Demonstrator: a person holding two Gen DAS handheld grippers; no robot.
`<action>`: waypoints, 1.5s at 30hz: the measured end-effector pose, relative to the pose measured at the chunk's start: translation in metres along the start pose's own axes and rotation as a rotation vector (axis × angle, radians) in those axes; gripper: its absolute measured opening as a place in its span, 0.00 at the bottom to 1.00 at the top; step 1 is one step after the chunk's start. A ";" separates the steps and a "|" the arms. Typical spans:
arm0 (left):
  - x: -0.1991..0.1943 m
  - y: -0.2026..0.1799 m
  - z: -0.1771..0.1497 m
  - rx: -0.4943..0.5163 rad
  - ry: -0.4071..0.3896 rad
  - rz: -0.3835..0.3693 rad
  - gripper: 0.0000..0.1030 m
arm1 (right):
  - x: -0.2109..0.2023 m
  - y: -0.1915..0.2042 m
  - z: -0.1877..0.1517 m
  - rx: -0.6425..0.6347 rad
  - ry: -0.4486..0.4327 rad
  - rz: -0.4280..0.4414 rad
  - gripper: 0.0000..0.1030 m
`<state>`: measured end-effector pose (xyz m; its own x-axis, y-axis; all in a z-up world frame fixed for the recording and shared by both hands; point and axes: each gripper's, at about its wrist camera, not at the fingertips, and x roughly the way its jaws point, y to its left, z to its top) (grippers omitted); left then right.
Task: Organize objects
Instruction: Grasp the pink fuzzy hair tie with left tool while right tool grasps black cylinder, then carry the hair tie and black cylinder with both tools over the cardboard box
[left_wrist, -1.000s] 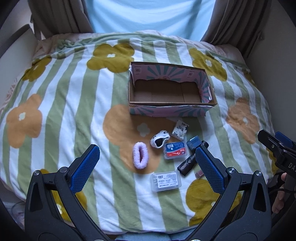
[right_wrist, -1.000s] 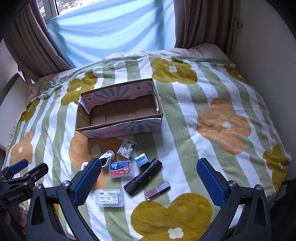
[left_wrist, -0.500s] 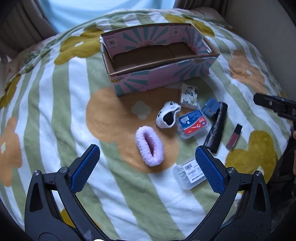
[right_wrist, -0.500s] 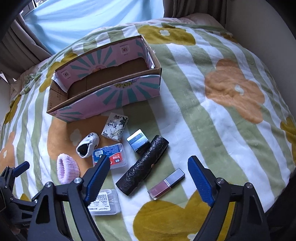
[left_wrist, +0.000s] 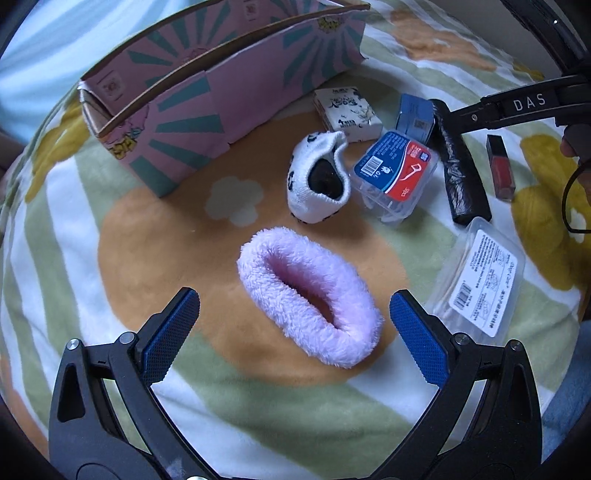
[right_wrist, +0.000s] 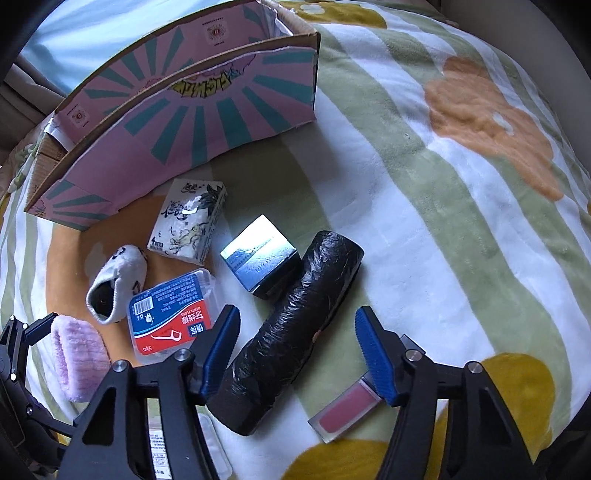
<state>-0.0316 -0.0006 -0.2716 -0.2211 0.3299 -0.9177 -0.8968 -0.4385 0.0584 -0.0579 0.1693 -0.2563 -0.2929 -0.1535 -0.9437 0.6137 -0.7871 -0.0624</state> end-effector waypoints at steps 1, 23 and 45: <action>0.005 0.002 0.001 0.005 0.001 -0.007 0.99 | 0.003 0.001 -0.001 0.003 0.004 -0.008 0.55; 0.020 0.007 0.007 -0.037 -0.043 -0.094 0.37 | 0.008 -0.010 -0.019 0.148 0.018 -0.001 0.31; -0.052 0.013 0.033 -0.173 -0.066 -0.016 0.37 | -0.074 -0.011 0.035 -0.008 -0.091 0.051 0.27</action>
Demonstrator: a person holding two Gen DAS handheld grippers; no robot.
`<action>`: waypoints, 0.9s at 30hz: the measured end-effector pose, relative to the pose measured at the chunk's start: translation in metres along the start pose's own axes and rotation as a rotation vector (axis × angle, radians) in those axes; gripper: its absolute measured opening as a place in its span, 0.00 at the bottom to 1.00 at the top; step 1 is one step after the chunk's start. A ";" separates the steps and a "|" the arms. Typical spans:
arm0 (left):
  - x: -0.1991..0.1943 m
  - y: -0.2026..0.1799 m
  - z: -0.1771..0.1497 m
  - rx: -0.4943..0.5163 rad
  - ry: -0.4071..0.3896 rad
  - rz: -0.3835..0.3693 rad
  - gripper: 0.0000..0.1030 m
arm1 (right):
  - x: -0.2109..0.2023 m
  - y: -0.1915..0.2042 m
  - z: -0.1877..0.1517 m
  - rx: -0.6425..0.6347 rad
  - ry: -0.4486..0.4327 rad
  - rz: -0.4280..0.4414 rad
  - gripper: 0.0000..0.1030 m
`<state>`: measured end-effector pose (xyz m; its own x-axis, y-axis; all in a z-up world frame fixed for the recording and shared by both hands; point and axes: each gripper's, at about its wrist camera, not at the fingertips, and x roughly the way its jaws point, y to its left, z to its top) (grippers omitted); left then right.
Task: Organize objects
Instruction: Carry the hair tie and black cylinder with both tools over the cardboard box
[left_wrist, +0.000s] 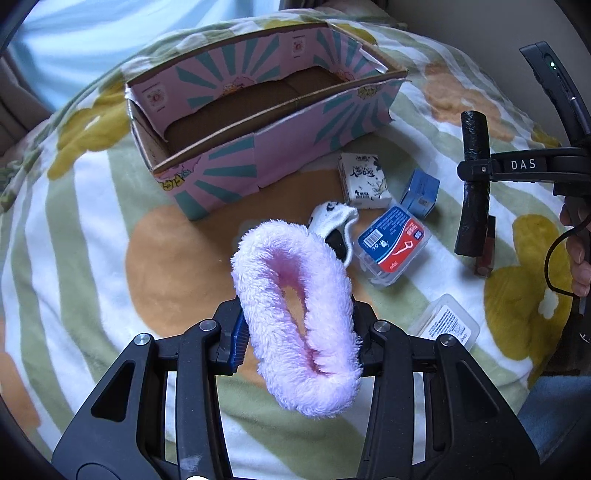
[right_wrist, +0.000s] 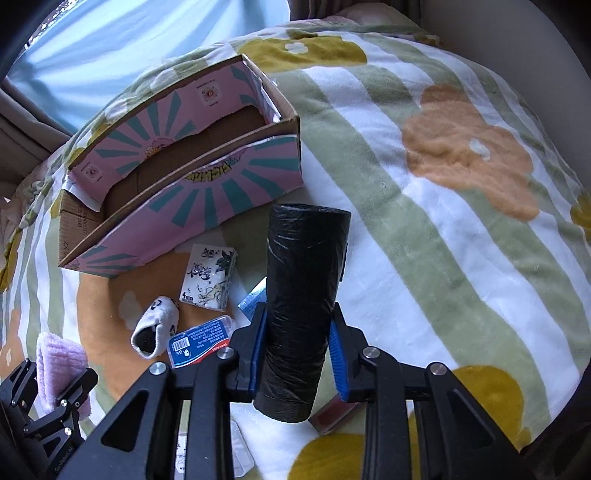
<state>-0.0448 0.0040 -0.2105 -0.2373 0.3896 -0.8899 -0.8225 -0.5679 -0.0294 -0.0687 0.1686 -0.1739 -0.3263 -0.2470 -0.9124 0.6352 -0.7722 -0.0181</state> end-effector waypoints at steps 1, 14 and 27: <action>-0.006 0.000 0.003 -0.012 -0.003 0.008 0.37 | -0.007 0.000 0.003 -0.013 -0.004 0.004 0.27; -0.087 -0.016 0.042 -0.218 -0.040 0.117 0.37 | -0.093 0.011 0.030 -0.269 -0.031 0.106 0.27; -0.159 -0.031 0.059 -0.490 -0.026 0.233 0.37 | -0.162 0.027 0.038 -0.445 -0.070 0.220 0.27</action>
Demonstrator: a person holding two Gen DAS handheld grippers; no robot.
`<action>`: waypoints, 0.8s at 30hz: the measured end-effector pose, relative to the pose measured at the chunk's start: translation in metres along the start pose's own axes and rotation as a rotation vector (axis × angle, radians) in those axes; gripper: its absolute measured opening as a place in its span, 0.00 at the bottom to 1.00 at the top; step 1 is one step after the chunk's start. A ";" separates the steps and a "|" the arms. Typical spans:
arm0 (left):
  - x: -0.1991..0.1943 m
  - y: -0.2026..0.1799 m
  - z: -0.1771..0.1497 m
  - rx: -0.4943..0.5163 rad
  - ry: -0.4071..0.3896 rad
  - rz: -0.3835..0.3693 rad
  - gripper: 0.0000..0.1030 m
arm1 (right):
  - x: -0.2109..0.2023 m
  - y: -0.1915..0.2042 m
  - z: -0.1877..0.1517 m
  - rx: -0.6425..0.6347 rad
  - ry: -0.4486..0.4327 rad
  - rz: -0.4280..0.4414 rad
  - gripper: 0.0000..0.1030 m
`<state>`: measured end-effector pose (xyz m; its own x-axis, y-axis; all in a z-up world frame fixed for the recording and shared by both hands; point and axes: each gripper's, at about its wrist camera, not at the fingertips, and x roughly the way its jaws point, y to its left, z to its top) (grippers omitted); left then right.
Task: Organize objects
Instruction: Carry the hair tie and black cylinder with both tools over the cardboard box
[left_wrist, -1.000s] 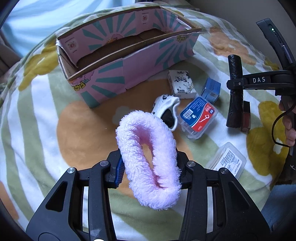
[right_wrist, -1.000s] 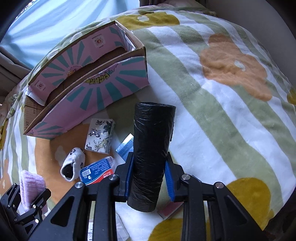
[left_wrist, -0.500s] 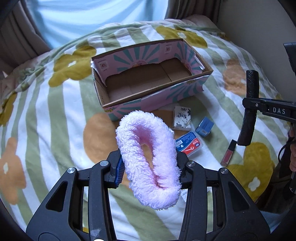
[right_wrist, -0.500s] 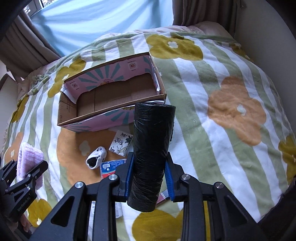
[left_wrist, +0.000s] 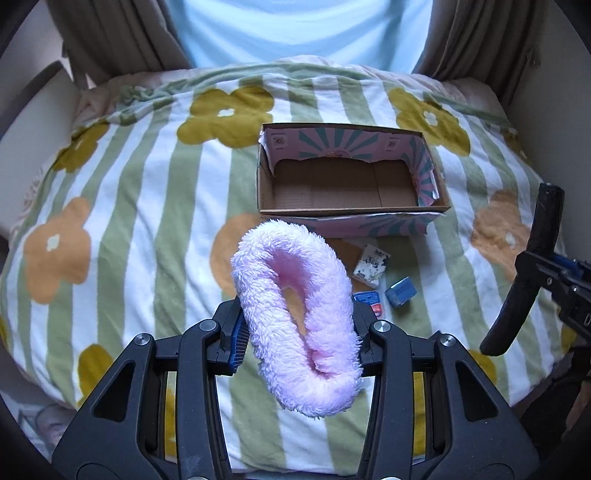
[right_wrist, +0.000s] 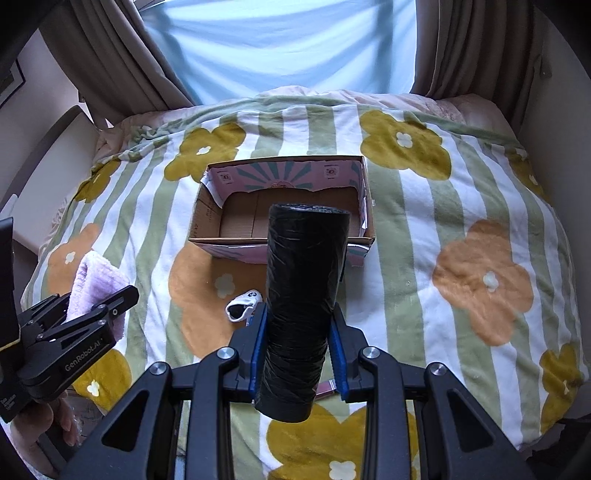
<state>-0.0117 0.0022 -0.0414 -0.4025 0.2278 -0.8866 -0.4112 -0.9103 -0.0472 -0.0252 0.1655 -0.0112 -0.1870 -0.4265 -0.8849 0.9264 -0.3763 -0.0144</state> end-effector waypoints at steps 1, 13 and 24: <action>-0.001 -0.001 0.001 0.006 0.002 -0.007 0.37 | 0.000 0.000 0.002 -0.007 -0.004 0.006 0.27; -0.004 -0.018 0.044 0.057 -0.046 -0.021 0.37 | 0.007 0.000 0.053 -0.107 -0.062 0.028 0.27; 0.036 -0.020 0.116 0.053 -0.053 -0.013 0.37 | 0.048 0.001 0.122 -0.216 -0.110 0.016 0.27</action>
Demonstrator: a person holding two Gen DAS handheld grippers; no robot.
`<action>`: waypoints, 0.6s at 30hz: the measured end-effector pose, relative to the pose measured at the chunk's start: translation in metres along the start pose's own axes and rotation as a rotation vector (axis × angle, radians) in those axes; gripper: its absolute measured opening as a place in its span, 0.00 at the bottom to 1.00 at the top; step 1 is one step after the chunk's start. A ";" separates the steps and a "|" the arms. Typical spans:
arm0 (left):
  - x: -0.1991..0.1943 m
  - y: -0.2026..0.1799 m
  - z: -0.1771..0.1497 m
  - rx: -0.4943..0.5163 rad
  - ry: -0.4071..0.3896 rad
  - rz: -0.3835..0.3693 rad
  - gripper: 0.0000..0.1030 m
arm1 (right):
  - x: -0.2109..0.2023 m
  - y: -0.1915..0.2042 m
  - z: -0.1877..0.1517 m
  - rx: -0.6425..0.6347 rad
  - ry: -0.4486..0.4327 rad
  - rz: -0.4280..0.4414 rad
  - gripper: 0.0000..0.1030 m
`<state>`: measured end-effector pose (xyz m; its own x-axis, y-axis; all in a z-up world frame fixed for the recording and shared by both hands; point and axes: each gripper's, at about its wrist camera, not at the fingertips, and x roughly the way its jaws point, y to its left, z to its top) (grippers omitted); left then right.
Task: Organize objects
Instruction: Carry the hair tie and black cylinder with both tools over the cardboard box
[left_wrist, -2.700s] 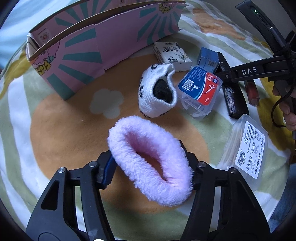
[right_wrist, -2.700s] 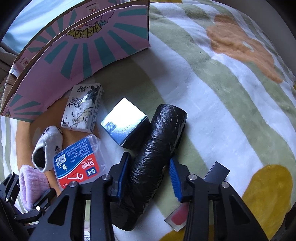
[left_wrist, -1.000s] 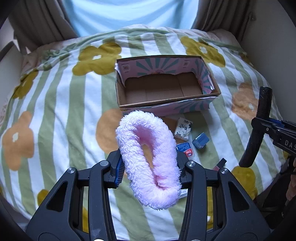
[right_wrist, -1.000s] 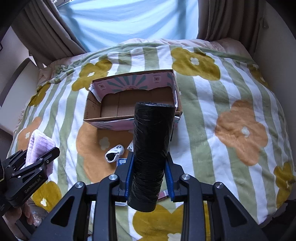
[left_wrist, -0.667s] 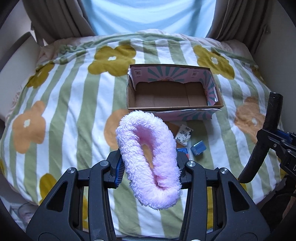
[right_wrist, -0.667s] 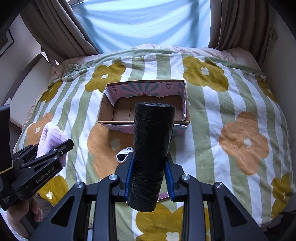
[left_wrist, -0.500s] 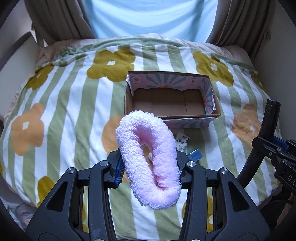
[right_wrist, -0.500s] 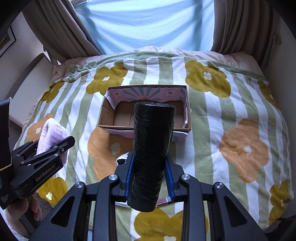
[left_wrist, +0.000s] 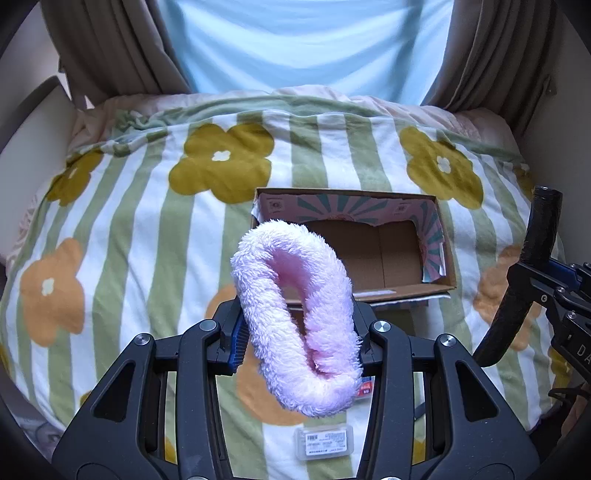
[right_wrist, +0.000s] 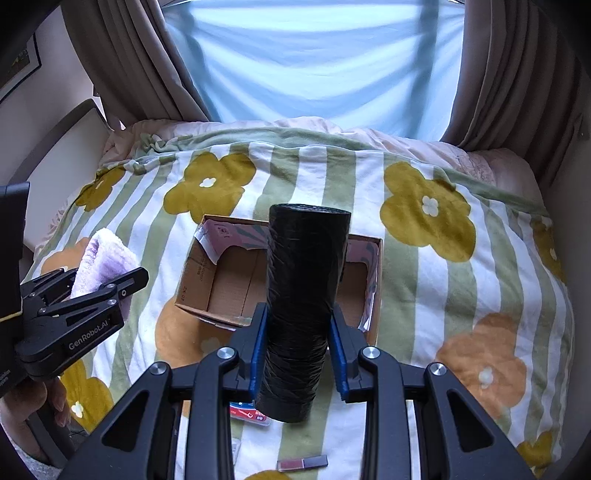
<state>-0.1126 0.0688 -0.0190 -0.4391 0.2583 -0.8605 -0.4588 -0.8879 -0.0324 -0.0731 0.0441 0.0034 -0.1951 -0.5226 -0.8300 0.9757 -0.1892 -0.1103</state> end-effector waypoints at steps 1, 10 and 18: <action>0.007 0.001 0.006 -0.003 0.001 0.000 0.37 | 0.007 -0.001 0.005 -0.015 -0.005 0.002 0.27; 0.093 0.002 0.043 0.031 0.030 0.017 0.37 | 0.084 -0.005 0.039 -0.169 0.025 0.018 0.27; 0.182 -0.001 0.052 0.022 0.103 -0.003 0.37 | 0.156 -0.010 0.046 -0.299 0.091 0.006 0.27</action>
<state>-0.2323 0.1363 -0.1486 -0.3566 0.2197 -0.9081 -0.4775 -0.8783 -0.0249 -0.1184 -0.0735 -0.1003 -0.1927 -0.4441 -0.8750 0.9653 0.0741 -0.2502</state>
